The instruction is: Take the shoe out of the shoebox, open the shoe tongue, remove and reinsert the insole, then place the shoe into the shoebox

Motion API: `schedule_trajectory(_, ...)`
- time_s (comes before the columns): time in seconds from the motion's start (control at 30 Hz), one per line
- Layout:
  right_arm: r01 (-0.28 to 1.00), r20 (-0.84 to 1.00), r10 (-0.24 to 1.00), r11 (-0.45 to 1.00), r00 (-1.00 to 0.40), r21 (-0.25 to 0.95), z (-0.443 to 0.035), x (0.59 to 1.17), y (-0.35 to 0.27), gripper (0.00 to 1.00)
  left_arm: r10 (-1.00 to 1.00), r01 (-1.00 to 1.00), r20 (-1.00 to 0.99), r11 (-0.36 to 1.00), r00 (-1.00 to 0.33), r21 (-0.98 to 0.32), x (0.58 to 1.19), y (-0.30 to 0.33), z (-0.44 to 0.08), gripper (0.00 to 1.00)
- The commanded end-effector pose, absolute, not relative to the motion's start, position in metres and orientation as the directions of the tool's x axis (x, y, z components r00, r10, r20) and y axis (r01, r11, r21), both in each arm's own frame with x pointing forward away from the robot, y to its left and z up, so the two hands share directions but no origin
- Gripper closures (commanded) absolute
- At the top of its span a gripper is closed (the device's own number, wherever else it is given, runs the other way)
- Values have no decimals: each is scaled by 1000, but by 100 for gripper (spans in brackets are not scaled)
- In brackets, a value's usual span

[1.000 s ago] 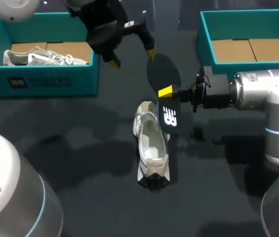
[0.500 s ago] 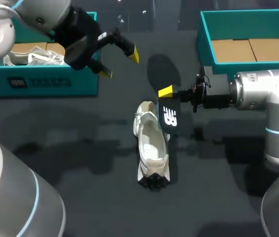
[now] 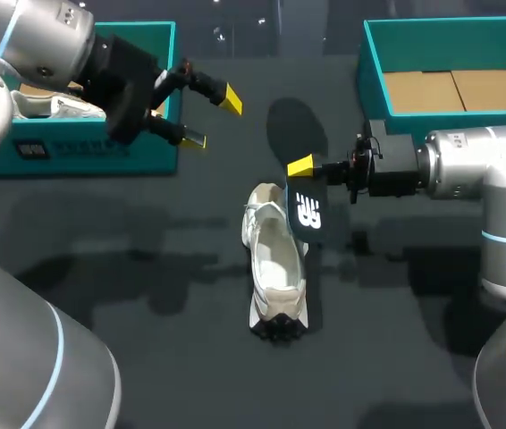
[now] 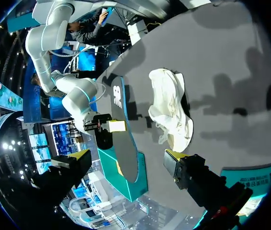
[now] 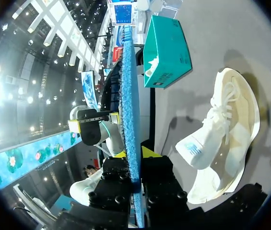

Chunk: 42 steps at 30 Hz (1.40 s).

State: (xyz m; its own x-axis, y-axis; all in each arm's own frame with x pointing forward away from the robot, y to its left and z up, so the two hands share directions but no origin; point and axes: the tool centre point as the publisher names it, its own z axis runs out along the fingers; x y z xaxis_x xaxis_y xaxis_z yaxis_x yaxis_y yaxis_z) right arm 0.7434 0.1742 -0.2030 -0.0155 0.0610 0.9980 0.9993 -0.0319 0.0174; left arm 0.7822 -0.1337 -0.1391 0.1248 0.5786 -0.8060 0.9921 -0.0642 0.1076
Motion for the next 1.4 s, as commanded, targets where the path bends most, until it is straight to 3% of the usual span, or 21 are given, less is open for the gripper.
schedule_trajectory(0.03, 999, 998, 63, -33, -15, 17, -204, 743, 176, 100, 510, 989, -848, -43, 141, 138, 780, -133, -150, 0)
schedule_trajectory(0.27, 999, 998, 63, -33, -15, 17, -204, 743, 176, 100, 407, 995, -908, -13, 100, 104, 790, -131, -165, 0)
schedule_trajectory(0.67, 999, 998, 63, -33, -15, 17, -204, 743, 176, 100, 400, 995, -911, -32, 104, 100, 787, -137, -171, 0)
schedule_trajectory(1.2, 998, 1000, 3, -67, -2, 2, -201, 741, 188, 100, 265, 998, -963, 47, -39, -28, 791, -175, -195, 0)
schedule_trajectory(1.4, 998, 1000, -16, -66, 1, -2, -203, 741, 195, 100, 236, 998, -971, 57, -46, -33, 788, -186, -201, 10)
